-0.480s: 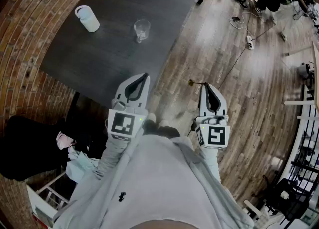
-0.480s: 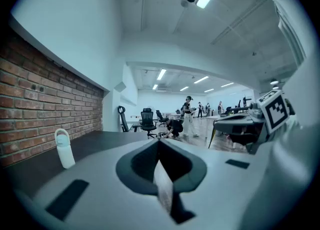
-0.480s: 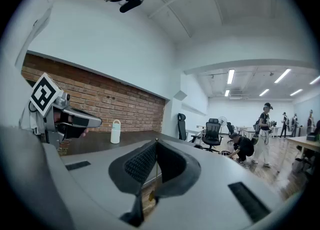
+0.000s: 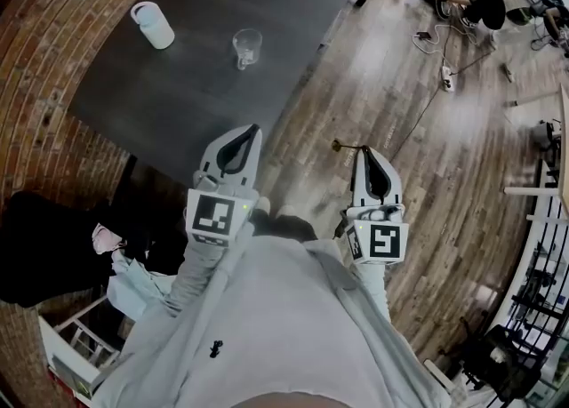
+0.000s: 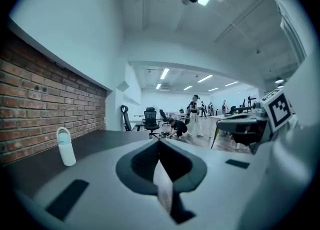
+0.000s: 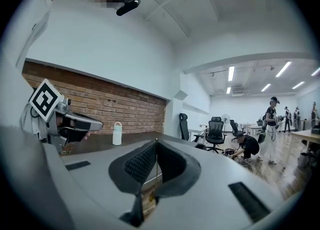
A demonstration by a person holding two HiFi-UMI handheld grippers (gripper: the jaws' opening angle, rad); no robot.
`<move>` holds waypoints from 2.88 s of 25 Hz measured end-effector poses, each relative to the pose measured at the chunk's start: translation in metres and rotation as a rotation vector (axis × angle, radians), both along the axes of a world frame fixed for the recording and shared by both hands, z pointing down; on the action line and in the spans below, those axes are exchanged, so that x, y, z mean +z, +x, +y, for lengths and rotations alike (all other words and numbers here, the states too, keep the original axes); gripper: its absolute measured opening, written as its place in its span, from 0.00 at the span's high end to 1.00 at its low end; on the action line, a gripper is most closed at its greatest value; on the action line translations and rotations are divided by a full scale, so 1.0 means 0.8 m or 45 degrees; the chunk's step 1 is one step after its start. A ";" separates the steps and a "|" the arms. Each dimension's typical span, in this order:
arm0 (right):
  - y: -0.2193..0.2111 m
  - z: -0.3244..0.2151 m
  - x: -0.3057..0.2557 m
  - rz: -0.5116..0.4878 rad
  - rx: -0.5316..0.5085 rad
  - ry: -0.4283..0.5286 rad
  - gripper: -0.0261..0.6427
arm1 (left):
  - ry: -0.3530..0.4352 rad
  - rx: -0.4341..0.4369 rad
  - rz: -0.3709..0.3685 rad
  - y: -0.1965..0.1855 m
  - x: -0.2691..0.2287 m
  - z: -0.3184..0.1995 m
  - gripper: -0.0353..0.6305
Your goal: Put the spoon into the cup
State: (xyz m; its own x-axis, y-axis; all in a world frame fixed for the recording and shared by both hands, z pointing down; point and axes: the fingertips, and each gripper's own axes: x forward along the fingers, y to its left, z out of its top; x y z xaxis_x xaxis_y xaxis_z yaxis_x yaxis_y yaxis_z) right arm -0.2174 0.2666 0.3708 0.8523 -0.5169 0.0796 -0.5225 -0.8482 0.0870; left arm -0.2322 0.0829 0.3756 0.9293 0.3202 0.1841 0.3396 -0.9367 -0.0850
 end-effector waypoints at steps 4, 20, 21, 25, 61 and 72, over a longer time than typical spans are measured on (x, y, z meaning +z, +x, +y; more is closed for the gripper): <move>0.006 0.014 0.000 0.010 -0.010 0.016 0.93 | 0.018 -0.023 0.005 0.011 0.001 0.007 0.92; 0.158 0.022 0.022 -0.053 -0.001 -0.003 0.93 | -0.033 0.002 -0.032 0.171 0.019 0.028 0.92; 0.174 0.020 0.019 -0.048 -0.005 -0.013 0.93 | -0.040 0.005 -0.031 0.187 0.017 0.029 0.92; 0.226 0.014 0.009 -0.043 -0.006 -0.047 0.93 | -0.104 0.018 -0.038 0.243 0.015 0.032 0.92; 0.492 -0.286 0.018 -0.090 -0.959 -0.079 0.93 | -0.122 -0.930 -0.055 0.348 0.037 -0.201 0.92; 0.502 -0.413 -0.003 -0.052 -1.506 -0.003 0.93 | -0.039 -1.499 -0.007 0.298 0.010 -0.255 0.92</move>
